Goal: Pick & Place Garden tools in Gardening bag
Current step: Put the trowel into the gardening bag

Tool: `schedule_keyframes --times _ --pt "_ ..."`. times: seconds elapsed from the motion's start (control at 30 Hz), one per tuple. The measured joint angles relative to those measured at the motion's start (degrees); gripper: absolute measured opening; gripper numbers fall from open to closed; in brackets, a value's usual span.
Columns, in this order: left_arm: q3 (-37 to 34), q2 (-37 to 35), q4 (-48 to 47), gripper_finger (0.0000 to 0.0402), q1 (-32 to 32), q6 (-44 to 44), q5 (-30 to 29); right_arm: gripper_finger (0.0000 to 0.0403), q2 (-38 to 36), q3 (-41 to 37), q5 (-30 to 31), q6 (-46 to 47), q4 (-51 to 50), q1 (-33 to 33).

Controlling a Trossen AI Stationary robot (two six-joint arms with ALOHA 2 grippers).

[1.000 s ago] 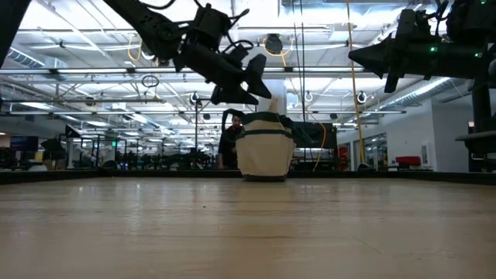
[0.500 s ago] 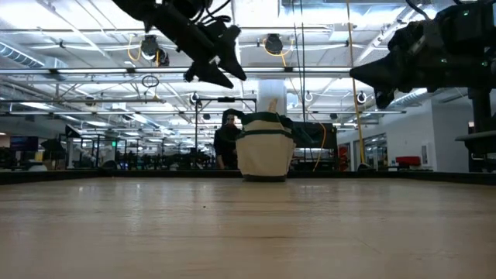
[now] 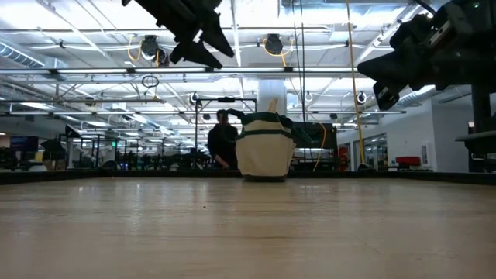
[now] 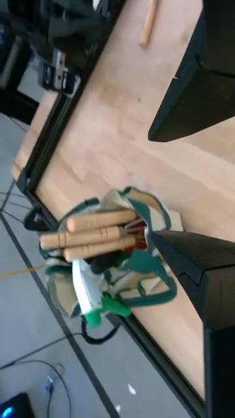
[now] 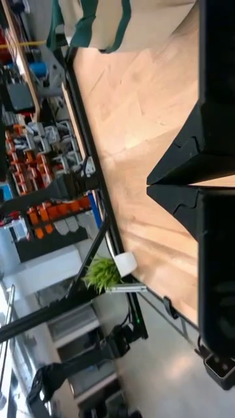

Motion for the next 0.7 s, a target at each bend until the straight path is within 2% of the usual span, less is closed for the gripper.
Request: schedule_keyframes --times 0.17,0.3,0.4,0.5,0.7 --pt "-0.1 -1.5 0.7 0.0241 -2.7 0.5 -0.2 0.0000 0.0 2.2 7.0 -2.5 -4.4 5.8" --pt "-1.8 -3.6 2.8 0.0241 -5.3 0.6 -1.0 0.0000 0.0 8.0 11.1 -5.3 -17.2 10.3" --pt "-5.2 -6.4 4.9 0.0241 -7.0 0.2 -1.1 0.0000 0.1 12.1 13.8 -6.3 -25.7 13.4" --pt "-9.4 -10.2 8.9 0.0241 -8.9 -0.3 -1.0 0.0000 0.2 14.6 15.9 -6.0 -29.4 16.1" --pt "-20.0 -20.2 14.5 0.0241 -13.1 -1.7 -1.0 0.0000 0.3 18.5 19.9 0.5 -37.1 20.8"
